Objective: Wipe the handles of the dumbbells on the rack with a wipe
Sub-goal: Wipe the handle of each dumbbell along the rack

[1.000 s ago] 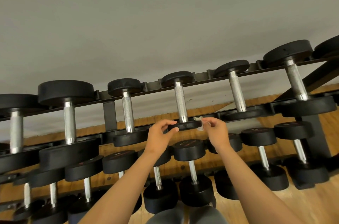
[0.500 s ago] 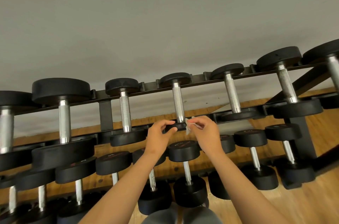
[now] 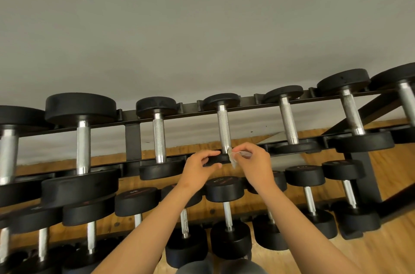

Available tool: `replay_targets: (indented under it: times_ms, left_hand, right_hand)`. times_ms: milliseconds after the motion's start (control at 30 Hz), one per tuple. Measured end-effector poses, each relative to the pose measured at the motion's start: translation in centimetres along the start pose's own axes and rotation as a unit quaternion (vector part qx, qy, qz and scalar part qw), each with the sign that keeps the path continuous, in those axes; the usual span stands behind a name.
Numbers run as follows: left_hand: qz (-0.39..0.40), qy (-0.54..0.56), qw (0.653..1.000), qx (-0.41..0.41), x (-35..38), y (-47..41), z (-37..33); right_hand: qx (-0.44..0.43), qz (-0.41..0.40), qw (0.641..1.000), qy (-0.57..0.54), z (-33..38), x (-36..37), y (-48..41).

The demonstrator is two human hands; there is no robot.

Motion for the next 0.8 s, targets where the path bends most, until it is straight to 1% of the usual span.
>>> replay_targets:
  times_ms: [33, 100, 200, 300, 400, 467, 633, 733, 800]
  left_hand:
    - [0.003, 0.006, 1.0, 0.007, -0.1, 0.2, -0.1]
    - [-0.017, 0.01, 0.999, 0.039, -0.4, 0.6, -0.4]
    - [-0.048, -0.004, 0.996, 0.075, -0.4, 1.0, -0.7]
    - [-0.071, 0.016, 0.992, 0.108, -0.7, 1.1, -1.4]
    - [-0.058, 0.006, 0.99, 0.131, -0.3, 0.9, -2.5]
    - [-0.048, 0.003, 0.989, 0.138, 0.2, 0.7, -2.9]
    - [-0.056, 0.007, 0.989, 0.137, 0.6, 0.3, -3.0]
    - [-0.05, 0.012, 0.989, 0.139, 0.7, 0.3, -3.0]
    - [-0.044, 0.014, 0.989, 0.141, 0.7, 0.4, -2.9]
  right_hand:
    - [-0.002, -0.001, 1.0, 0.004, 0.3, 0.5, 0.2]
    - [-0.006, 0.008, 1.0, 0.004, 0.9, 1.5, 0.2]
    - [-0.013, 0.02, 0.999, -0.021, 1.6, 2.1, -0.2]
    - [-0.017, 0.028, 0.999, -0.04, 1.6, 2.0, -0.2]
    - [-0.012, 0.032, 0.998, -0.046, 1.2, 1.7, -0.1]
    - [-0.018, 0.034, 0.998, -0.039, 1.2, 1.4, -0.1]
    - [-0.026, 0.052, 0.997, -0.048, 1.3, 0.8, 0.3]
    - [-0.015, 0.048, 0.996, -0.076, 0.8, 0.5, 0.5]
    - [-0.026, 0.039, 0.996, -0.08, 0.7, 0.4, 0.5]
Point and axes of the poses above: each hand's wrist, its own y-axis away from the middle knuckle, its own x-axis out of the palm, z = x × y, the point moved 6 cm from there along -y, towards the middle knuckle, and after that the axes turned 12 degrees about -x, right-handed, at the moved point
